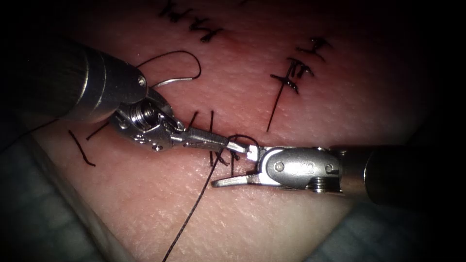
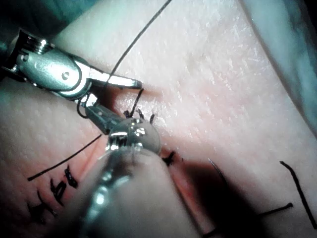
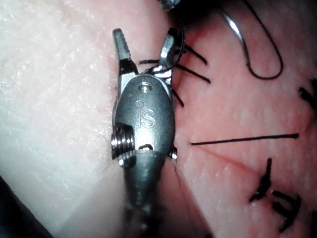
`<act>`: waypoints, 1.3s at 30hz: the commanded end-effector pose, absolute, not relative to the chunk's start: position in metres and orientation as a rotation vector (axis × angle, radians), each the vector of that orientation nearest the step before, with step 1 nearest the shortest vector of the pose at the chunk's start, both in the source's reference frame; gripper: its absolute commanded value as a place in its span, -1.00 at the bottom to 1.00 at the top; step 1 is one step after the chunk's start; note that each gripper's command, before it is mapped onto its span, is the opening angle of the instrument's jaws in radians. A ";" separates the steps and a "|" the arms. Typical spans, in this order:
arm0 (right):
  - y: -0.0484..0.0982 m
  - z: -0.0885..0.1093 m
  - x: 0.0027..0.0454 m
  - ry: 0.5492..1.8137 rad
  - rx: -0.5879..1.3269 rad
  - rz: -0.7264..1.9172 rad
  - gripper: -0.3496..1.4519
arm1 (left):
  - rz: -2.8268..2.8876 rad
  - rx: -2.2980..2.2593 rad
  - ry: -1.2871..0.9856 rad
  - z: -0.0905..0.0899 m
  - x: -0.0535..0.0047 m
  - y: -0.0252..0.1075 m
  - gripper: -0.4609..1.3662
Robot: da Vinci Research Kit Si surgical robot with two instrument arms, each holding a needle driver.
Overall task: Wound Closure
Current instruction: Reposition grip on suture to get longer working suture length
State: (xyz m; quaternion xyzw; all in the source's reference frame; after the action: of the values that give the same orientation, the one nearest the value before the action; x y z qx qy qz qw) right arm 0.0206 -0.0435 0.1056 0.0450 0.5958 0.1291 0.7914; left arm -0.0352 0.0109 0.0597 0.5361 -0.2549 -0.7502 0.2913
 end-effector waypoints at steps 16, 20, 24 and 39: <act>-0.043 0.105 0.0194 1.277 0.100 0.290 0.76 | -2.001 1.431 -0.675 0.060 -0.0350 0.010 -0.88; -0.042 0.105 0.0184 1.276 0.089 0.294 0.77 | -2.010 1.433 -0.670 0.060 -0.0345 0.010 -0.88; -0.041 0.104 0.0167 1.267 0.077 0.284 0.77 | -2.020 1.435 -0.667 0.060 -0.0342 0.009 -0.88; -0.042 0.102 0.0126 1.242 0.102 0.278 0.82 | -2.038 1.431 -0.649 0.060 -0.0348 0.007 -0.88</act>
State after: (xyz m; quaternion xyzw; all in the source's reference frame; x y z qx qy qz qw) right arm 0.0126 -0.0425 0.1012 0.0452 0.5789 0.1317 0.8034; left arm -0.0349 0.0070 0.0600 0.5349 -0.2432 -0.7600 0.2778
